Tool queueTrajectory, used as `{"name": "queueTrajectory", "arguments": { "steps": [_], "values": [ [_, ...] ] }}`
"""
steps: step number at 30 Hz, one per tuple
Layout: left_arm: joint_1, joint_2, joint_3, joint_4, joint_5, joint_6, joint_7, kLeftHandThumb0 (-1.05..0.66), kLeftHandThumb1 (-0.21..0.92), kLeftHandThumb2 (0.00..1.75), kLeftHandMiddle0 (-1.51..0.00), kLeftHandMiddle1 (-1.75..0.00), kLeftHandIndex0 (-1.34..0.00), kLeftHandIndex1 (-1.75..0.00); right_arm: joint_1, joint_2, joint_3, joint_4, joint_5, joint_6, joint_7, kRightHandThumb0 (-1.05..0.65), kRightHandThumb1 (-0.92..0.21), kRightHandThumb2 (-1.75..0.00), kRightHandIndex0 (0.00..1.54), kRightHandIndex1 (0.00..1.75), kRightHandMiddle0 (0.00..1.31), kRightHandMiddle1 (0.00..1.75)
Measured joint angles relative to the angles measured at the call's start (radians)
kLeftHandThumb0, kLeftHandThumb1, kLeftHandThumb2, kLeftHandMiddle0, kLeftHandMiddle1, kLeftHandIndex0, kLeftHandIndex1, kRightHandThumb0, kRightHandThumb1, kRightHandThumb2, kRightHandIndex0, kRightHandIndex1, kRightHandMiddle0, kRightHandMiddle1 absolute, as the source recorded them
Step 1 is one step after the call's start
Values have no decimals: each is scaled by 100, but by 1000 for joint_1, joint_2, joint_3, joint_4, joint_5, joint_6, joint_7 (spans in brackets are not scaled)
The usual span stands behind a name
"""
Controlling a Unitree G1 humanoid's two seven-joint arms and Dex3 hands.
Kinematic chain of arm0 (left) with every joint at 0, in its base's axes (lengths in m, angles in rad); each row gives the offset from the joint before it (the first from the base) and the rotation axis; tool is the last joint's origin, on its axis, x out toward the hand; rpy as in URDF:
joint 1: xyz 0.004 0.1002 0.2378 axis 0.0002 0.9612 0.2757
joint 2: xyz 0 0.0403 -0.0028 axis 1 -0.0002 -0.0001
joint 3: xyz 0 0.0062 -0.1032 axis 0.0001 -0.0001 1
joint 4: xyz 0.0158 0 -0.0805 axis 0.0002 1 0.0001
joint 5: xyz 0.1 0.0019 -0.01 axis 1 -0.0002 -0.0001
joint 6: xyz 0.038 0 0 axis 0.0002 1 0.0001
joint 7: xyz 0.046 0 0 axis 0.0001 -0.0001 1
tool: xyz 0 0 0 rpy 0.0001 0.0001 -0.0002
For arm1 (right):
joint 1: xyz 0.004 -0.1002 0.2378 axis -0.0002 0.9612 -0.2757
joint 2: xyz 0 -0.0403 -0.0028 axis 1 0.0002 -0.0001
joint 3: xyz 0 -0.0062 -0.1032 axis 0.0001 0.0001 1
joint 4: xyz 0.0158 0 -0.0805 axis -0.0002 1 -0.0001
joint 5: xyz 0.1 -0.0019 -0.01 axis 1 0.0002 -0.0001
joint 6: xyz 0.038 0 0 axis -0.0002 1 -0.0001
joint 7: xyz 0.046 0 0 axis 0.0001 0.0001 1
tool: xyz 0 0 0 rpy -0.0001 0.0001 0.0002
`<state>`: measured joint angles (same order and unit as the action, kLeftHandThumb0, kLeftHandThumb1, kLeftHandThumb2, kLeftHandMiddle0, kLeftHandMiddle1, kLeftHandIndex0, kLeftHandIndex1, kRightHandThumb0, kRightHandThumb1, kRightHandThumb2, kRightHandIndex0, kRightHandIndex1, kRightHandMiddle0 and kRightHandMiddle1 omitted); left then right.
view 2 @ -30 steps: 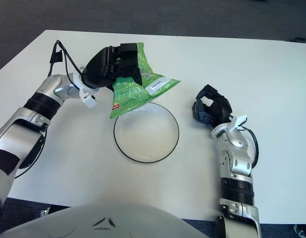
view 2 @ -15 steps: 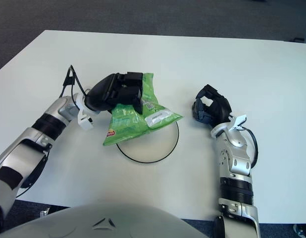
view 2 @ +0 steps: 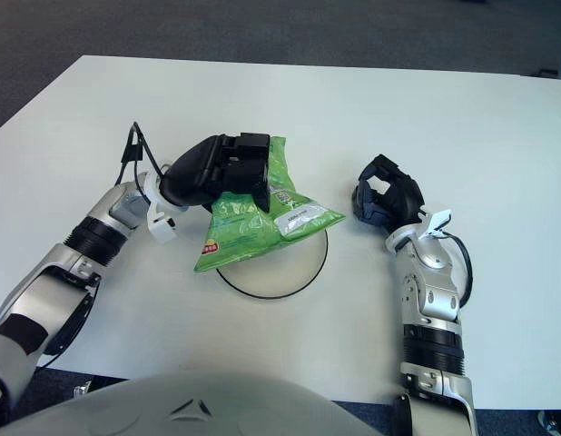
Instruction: Put the snack into the plate.
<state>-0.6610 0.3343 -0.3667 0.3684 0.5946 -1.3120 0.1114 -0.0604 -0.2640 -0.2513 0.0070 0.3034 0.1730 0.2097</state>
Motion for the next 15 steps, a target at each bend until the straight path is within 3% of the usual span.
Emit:
{"name": "queueTrajectory", "arguments": {
  "steps": [7, 15],
  "values": [
    [-5, 10, 22, -14, 108, -35, -22, 0, 19, 148, -72, -174, -47, -175, 1, 0, 0, 1, 0, 0, 0, -45, -39, -122, 126, 175, 55, 175],
    [9, -40, -18, -16, 177, -10, -44, 0, 20, 147, -71, -174, -46, -175, -1, 0, 2, 2, 0, 0, -1, -45, -40, -121, 125, 175, 55, 175]
  ]
}}
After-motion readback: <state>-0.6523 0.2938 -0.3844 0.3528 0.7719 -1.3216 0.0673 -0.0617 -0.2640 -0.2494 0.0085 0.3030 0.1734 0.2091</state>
